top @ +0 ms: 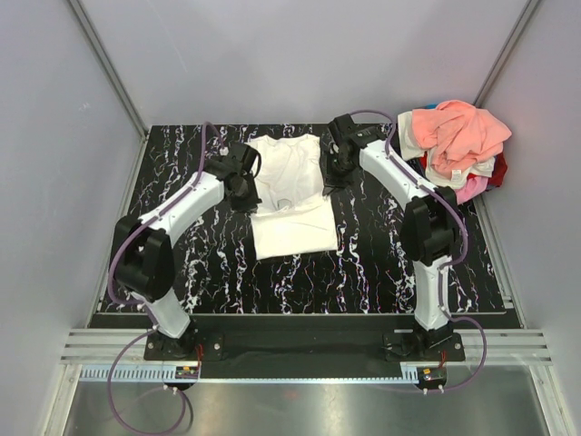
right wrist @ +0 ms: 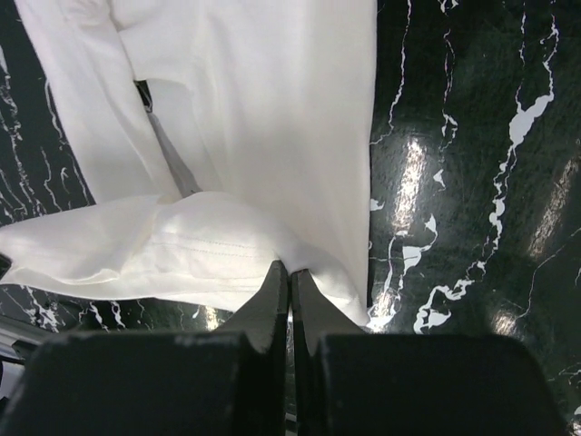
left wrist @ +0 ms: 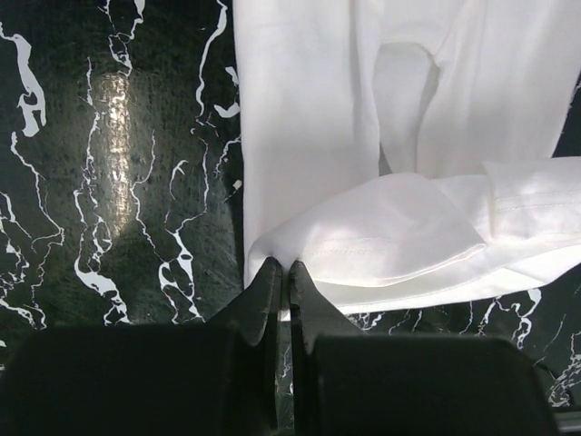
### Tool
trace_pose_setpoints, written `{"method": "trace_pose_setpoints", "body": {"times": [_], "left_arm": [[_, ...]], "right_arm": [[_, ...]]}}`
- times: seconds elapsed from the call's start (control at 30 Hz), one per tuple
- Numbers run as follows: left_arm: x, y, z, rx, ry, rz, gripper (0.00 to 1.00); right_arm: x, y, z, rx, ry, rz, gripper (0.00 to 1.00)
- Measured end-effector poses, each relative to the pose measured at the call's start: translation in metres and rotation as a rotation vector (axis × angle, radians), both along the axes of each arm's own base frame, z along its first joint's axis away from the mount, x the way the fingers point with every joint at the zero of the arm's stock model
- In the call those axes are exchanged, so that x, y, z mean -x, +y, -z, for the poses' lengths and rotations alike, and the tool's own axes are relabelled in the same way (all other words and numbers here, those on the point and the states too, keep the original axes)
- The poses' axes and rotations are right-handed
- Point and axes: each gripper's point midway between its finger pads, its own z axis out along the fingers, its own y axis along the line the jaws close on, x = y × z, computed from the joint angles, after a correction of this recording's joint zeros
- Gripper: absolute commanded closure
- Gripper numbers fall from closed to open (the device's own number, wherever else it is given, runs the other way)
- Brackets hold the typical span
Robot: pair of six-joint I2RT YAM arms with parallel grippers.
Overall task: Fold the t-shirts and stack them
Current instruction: Fold the tshirt
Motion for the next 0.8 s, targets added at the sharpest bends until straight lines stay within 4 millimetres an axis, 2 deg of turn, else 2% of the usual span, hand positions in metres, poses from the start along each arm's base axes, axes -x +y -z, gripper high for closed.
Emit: {"method": "trace_pose_setpoints", "body": {"times": [0.13,0.17,0.23,0.27,0.3,0.33,0.37,0.4,0.5,0.6,0.67,0.7,0.8], "left_arm": [[-0.006,0.002,0.01,-0.006,0.029,0.002,0.99],[-0.009,0.002,0.014,-0.008,0.036,0.003,0.97],[-0.015,0.001,0.022,-0.011,0.056,0.006,0.87],[-0.018,0.001,0.026,-0.012,0.064,0.01,0.86],[-0.021,0.0,0.03,-0.009,0.078,0.01,0.85],[-0.026,0.0,0.034,-0.007,0.093,0.008,0.84],[-0.03,0.0,0.037,-0.003,0.111,0.004,0.77],[-0.039,0.0,0.04,0.003,0.125,0.002,0.75],[-0.081,0.003,0.048,0.03,0.154,-0.032,0.74],[-0.119,0.017,0.055,0.048,0.155,-0.076,0.62],[-0.119,0.033,0.056,0.038,0.174,-0.104,0.54],[-0.117,0.04,0.052,0.033,0.175,-0.116,0.46],[-0.097,0.054,0.033,0.024,0.152,-0.135,0.43]], "right_arm": [[-0.004,-0.002,0.019,0.011,0.034,-0.001,1.0],[-0.005,-0.002,0.023,0.014,0.043,-0.002,0.97],[-0.009,-0.002,0.033,0.013,0.06,-0.006,0.8],[-0.012,-0.001,0.037,0.009,0.067,-0.008,0.71],[-0.015,0.0,0.04,0.008,0.072,-0.008,0.49],[-0.021,0.0,0.043,0.006,0.071,-0.01,0.39],[-0.026,0.001,0.044,0.001,0.071,-0.014,0.33],[-0.034,0.002,0.046,-0.007,0.066,-0.016,0.26],[-0.071,0.005,0.04,-0.049,0.025,-0.006,0.23],[-0.107,-0.002,0.025,-0.105,-0.039,0.022,0.21],[-0.113,-0.018,0.021,-0.117,-0.04,0.046,0.2],[-0.112,-0.025,0.02,-0.114,-0.035,0.058,0.2],[-0.08,-0.053,0.034,-0.085,0.051,0.096,0.18]]}}
